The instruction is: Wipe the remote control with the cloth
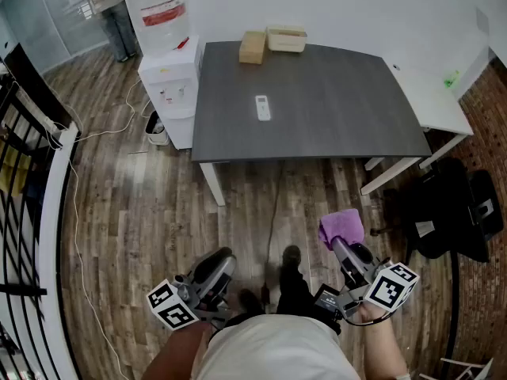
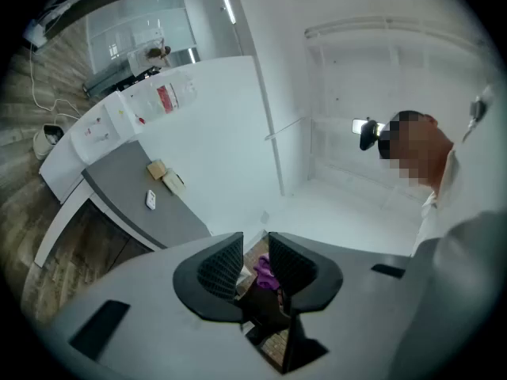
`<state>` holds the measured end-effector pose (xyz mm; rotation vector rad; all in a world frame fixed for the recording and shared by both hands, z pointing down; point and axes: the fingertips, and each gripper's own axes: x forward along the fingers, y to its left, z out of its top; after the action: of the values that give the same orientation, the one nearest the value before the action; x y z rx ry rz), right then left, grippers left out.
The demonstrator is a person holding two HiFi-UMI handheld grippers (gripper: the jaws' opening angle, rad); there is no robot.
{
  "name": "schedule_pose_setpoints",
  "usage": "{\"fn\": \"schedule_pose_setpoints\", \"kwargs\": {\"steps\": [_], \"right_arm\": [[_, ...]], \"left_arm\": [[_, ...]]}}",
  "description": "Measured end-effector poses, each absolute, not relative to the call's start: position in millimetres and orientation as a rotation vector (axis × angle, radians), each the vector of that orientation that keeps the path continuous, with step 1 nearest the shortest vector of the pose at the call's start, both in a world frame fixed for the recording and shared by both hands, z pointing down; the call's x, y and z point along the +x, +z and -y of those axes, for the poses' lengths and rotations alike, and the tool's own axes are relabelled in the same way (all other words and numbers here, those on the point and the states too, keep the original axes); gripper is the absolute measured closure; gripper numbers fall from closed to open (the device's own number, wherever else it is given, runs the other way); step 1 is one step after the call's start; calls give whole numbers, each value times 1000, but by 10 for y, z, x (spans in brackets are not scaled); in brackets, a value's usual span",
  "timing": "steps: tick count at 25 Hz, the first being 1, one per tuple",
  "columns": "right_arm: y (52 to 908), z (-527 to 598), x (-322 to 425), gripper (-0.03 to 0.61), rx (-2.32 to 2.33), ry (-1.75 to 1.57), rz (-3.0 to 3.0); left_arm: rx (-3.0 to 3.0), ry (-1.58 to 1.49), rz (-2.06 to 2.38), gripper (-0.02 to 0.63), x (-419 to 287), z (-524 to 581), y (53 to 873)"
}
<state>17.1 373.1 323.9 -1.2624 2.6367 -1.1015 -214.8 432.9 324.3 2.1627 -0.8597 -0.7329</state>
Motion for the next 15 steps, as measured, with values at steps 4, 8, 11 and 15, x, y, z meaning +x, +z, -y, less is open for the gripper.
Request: {"fn": "schedule_pose_setpoints", "kwargs": {"steps": [4, 8, 11, 15], "right_arm": [[3352, -3356, 313, 479, -1275, -1134, -2616], [3453, -2856, 333, 479, -1238, -1172, -2635], [3455, -2429, 365, 479, -1196, -1172, -2674], [3496, -1864, 519, 479, -1144, -1222, -2706]], "left_arm": [[2168, -672, 943, 535, -2069, -3976, 3313], [2144, -605, 1059, 529, -2029, -3557, 3437], [2133, -536, 1162, 500, -1956, -3164, 3533], [2100, -458, 1257, 454, -1767, -2556, 3641]]}}
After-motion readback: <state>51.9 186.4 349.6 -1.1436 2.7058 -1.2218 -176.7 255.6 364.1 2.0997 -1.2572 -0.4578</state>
